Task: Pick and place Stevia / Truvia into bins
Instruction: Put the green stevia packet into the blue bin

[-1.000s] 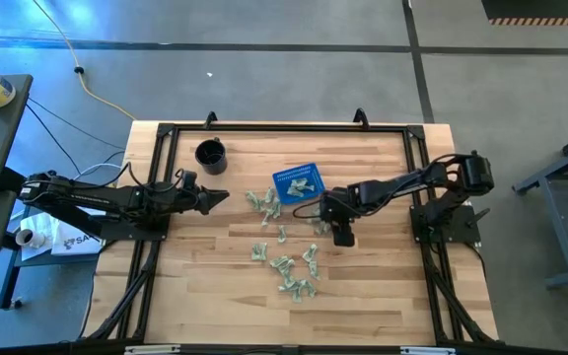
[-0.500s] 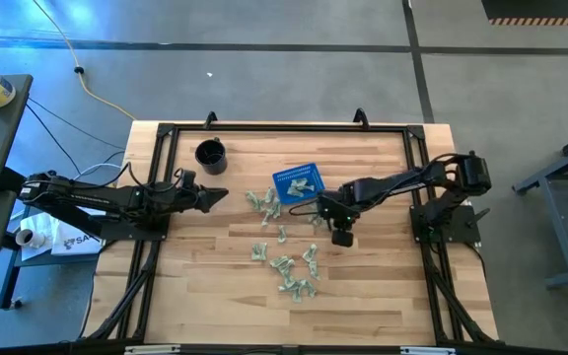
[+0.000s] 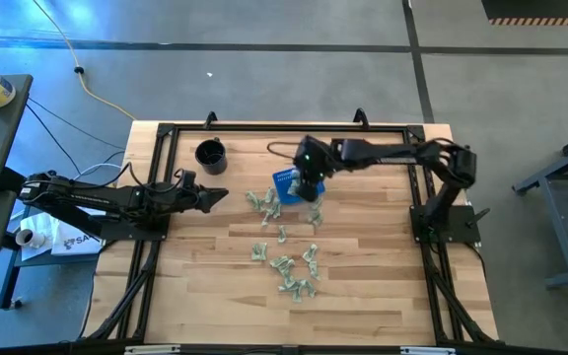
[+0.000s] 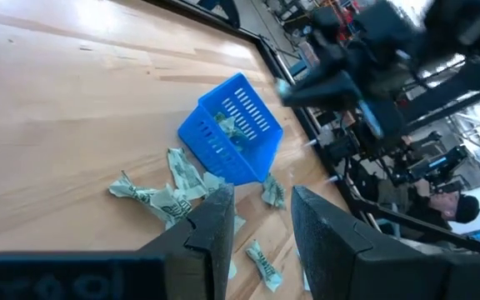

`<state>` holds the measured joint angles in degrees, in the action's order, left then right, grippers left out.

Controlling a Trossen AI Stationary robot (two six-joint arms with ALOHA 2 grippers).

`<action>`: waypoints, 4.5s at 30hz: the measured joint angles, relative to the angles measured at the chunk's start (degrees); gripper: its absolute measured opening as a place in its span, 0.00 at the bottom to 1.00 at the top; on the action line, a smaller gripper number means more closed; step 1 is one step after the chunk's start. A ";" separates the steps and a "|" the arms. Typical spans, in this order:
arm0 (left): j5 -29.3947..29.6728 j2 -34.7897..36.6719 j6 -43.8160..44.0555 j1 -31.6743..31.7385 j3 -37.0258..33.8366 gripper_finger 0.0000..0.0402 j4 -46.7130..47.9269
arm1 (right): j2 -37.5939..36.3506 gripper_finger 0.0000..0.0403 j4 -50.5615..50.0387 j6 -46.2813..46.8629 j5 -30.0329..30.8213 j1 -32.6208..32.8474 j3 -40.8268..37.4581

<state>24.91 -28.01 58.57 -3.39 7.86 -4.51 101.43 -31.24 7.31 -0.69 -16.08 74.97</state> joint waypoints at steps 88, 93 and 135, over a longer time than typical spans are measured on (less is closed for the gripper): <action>-18.17 -59.55 19.25 -7.60 47.69 0.08 38.20 | -31.07 0.45 1.45 29.03 22.74 26.47 -36.03; -7.09 -52.03 12.28 -3.07 47.76 0.06 36.17 | -32.05 0.45 2.46 30.41 24.47 26.47 -36.03; -10.11 -46.95 -9.48 -5.81 47.69 0.50 29.00 | -15.76 0.46 27.95 -3.49 -2.77 26.58 -35.96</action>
<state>14.80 -74.96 49.09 -9.20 55.55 24.49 85.68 -3.29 3.81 -3.45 10.50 39.00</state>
